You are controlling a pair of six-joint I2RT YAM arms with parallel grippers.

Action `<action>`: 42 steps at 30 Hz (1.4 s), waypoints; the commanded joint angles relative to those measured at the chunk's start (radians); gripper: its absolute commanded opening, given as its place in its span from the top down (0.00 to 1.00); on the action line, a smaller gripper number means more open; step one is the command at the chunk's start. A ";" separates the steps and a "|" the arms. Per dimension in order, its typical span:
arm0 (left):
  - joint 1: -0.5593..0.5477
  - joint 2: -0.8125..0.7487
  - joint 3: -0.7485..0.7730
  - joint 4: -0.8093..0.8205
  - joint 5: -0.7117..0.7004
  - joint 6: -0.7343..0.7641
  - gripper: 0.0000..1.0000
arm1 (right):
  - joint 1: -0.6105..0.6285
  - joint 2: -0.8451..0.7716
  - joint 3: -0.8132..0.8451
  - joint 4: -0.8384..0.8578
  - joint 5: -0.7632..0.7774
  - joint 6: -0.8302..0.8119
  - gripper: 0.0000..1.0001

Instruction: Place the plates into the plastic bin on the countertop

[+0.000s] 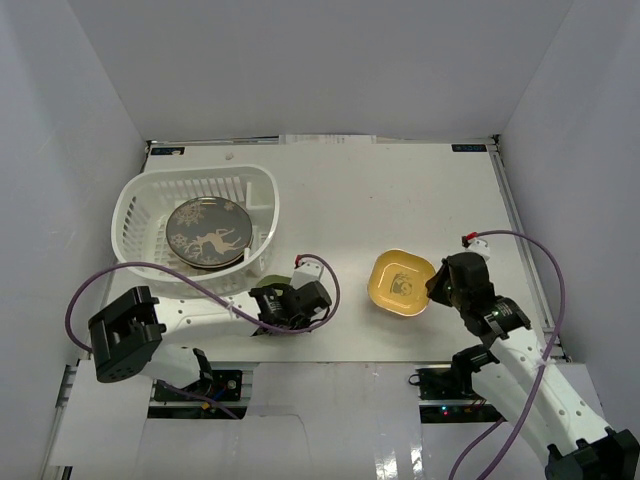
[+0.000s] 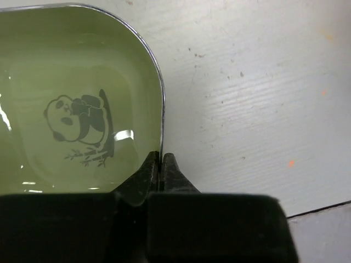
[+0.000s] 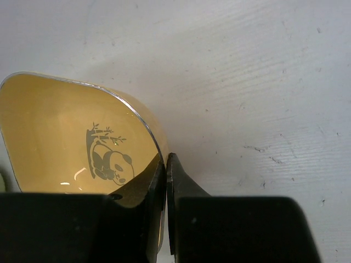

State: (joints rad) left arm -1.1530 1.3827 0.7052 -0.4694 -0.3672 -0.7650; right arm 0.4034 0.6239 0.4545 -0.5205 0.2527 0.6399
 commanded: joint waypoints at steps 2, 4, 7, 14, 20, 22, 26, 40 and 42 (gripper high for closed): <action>-0.030 -0.007 0.066 -0.052 -0.054 -0.025 1.00 | -0.005 -0.041 0.090 0.056 -0.003 -0.054 0.92; -0.054 -0.027 0.150 -0.096 -0.073 -0.013 1.00 | -0.003 -0.061 0.099 0.057 -0.003 -0.051 0.92; -0.086 -0.057 0.293 -0.173 -0.120 0.019 1.00 | -0.005 -0.105 0.099 0.059 0.000 -0.042 0.92; -0.088 -0.057 0.643 -0.385 -0.340 0.136 1.00 | -0.005 -0.144 0.095 0.048 -0.046 -0.040 0.92; 0.195 -0.063 0.759 -0.342 -0.241 0.361 1.00 | -0.005 -0.181 0.079 0.080 -0.081 -0.040 0.92; 0.399 -0.071 0.731 -0.298 -0.184 0.401 1.00 | -0.005 -0.184 0.078 0.094 -0.108 -0.039 0.92; 0.628 -0.051 0.671 -0.252 -0.098 0.467 1.00 | -0.003 -0.153 0.069 0.116 -0.161 -0.048 0.92; 0.743 0.018 0.487 -0.144 -0.029 0.495 0.67 | 0.014 -0.007 0.036 0.352 -0.362 0.004 0.92; 0.745 0.022 0.484 -0.149 -0.027 0.501 0.60 | 0.024 0.034 0.056 0.370 -0.368 0.009 0.92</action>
State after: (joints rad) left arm -0.4175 1.4197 1.1900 -0.6506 -0.4034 -0.2787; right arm 0.4118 0.6247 0.4801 -0.2729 -0.0673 0.6292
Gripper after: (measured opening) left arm 0.377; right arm 0.086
